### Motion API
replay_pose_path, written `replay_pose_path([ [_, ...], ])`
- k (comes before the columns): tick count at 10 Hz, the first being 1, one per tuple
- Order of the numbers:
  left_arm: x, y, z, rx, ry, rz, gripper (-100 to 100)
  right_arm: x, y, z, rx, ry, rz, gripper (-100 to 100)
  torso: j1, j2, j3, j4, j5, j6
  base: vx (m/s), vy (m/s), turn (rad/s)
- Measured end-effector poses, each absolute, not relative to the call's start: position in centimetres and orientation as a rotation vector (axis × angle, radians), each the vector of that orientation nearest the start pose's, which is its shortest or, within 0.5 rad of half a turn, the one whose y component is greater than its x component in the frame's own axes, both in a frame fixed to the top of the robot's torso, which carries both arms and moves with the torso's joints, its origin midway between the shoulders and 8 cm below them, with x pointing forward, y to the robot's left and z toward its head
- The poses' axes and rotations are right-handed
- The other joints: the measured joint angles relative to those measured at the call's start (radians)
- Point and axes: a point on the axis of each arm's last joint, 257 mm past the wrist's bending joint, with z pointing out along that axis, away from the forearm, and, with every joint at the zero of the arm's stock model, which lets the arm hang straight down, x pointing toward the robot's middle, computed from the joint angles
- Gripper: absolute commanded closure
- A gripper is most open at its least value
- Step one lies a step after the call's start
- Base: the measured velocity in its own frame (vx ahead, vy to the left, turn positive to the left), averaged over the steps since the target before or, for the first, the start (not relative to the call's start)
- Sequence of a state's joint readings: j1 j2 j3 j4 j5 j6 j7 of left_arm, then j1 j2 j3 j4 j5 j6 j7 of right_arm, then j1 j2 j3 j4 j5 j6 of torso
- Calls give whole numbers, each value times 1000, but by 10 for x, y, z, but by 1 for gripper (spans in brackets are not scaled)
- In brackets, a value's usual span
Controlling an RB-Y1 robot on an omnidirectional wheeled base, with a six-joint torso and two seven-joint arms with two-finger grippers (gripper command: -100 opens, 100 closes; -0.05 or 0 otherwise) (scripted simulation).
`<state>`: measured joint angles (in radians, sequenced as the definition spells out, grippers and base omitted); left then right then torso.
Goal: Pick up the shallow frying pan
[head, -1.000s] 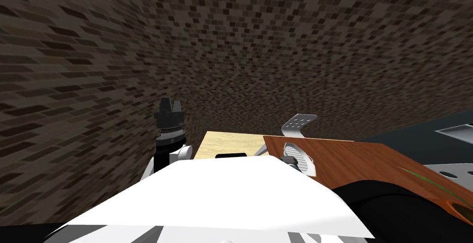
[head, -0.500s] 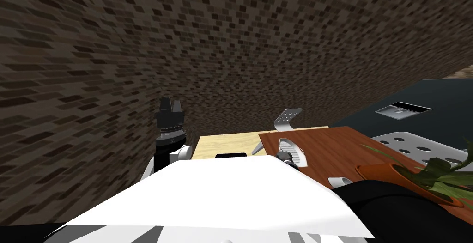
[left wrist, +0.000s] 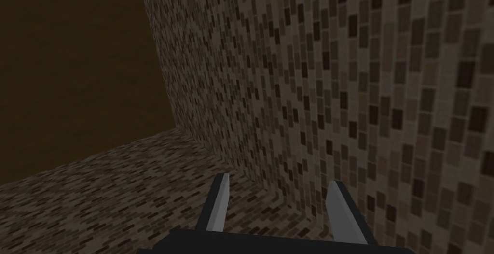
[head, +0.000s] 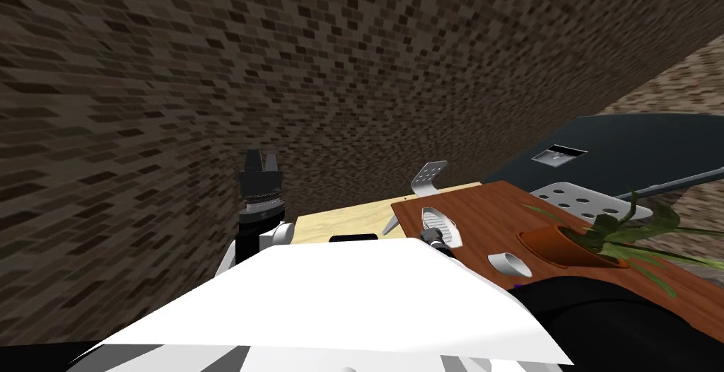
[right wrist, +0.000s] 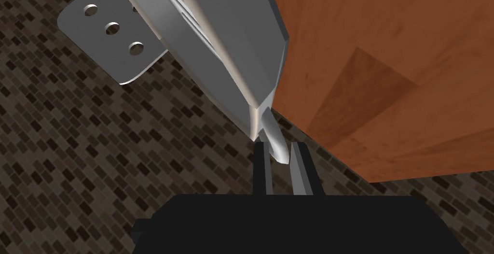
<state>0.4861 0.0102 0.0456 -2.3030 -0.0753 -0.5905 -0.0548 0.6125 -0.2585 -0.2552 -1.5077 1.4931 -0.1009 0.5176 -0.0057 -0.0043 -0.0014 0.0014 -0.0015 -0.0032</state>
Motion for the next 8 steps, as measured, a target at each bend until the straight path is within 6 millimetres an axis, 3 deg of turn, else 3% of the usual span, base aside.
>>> replay_pose_path([
  [2,323,275,55,-475,589,-1191,0,247,-487,-442,-537,2160,-713,100,1,-4,-2,-1,-1,-1,107,27,-406],
  [4,323,275,55,-475,589,-1192,0,254,-479,-444,-601,2151,-701,100,1,-4,-3,-1,-1,-1,42,13,-144],
  [7,323,275,55,-475,589,-1191,0,269,-461,-445,-653,2124,-635,100,3,-6,-4,-2,-2,-1,85,34,-362],
  [8,323,275,55,-475,589,-1192,0,271,-453,-448,-673,2122,-603,100,3,-5,-3,-2,-2,-3,18,4,-26],
])
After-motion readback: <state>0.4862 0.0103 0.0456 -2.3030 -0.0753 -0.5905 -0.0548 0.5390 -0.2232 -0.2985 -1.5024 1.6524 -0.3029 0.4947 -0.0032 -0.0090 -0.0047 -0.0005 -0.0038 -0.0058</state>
